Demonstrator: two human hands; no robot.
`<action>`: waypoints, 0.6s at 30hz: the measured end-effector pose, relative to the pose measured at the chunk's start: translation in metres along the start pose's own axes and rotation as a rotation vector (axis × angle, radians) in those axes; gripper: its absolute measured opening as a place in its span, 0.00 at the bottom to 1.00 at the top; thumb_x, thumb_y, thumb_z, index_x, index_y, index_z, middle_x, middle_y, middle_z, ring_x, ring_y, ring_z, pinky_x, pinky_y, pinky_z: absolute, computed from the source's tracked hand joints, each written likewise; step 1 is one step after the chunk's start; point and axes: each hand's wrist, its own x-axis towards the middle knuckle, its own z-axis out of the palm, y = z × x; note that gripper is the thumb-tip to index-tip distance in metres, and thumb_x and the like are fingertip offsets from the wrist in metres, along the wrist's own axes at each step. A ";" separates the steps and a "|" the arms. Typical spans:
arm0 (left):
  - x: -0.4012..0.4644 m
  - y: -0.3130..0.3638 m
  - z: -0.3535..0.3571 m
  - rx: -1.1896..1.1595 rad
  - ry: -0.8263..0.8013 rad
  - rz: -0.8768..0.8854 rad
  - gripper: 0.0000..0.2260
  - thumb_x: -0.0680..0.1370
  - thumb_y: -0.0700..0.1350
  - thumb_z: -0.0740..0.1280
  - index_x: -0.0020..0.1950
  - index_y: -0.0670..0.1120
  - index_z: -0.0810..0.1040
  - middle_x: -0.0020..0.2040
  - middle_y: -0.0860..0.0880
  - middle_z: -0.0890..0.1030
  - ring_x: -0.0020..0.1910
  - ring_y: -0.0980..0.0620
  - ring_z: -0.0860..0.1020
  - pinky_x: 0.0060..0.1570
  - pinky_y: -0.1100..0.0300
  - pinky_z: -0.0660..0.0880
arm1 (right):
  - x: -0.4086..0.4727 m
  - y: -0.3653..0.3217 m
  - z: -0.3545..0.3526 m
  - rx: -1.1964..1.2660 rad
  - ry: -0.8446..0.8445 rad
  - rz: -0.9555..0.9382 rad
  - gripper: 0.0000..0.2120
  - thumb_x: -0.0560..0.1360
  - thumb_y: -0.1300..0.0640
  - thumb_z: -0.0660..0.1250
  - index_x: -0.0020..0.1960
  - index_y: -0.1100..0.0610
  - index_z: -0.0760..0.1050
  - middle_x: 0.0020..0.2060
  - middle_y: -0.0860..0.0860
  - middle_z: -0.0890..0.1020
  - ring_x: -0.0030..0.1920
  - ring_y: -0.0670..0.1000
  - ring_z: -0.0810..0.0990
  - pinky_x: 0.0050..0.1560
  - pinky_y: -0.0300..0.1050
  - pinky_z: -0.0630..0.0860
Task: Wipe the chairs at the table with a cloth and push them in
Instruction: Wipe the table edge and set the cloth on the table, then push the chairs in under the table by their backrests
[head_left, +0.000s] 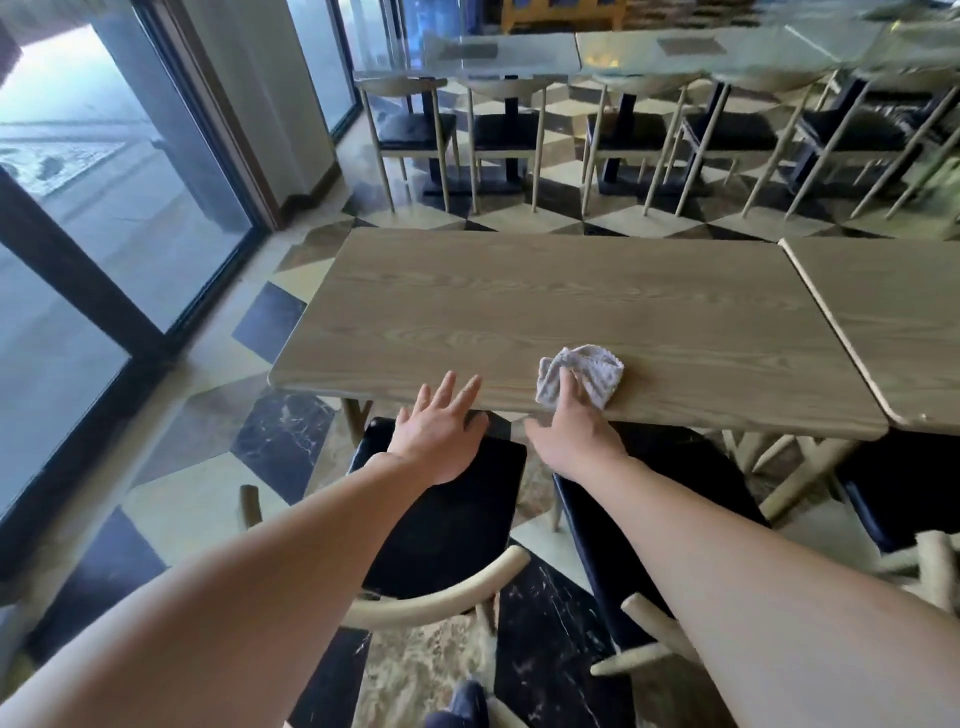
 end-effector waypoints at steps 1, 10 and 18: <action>-0.010 -0.009 0.004 -0.109 0.005 -0.058 0.27 0.81 0.61 0.49 0.80 0.65 0.46 0.82 0.54 0.46 0.81 0.46 0.45 0.76 0.43 0.48 | -0.011 -0.005 0.011 0.124 -0.007 0.071 0.43 0.78 0.45 0.63 0.82 0.49 0.39 0.81 0.53 0.56 0.73 0.60 0.68 0.61 0.52 0.72; -0.139 -0.159 0.073 -1.521 0.002 -0.931 0.27 0.81 0.62 0.58 0.77 0.51 0.65 0.75 0.47 0.70 0.67 0.39 0.74 0.56 0.41 0.77 | -0.084 -0.008 0.164 1.088 -0.133 1.083 0.35 0.75 0.45 0.71 0.77 0.54 0.62 0.71 0.59 0.71 0.63 0.60 0.78 0.54 0.58 0.80; -0.143 -0.270 0.093 -1.633 -0.181 -1.359 0.24 0.80 0.54 0.64 0.69 0.40 0.65 0.60 0.34 0.77 0.52 0.33 0.81 0.46 0.38 0.79 | -0.082 -0.040 0.250 1.221 -0.186 1.247 0.32 0.76 0.50 0.72 0.76 0.55 0.63 0.67 0.60 0.74 0.62 0.61 0.78 0.56 0.61 0.77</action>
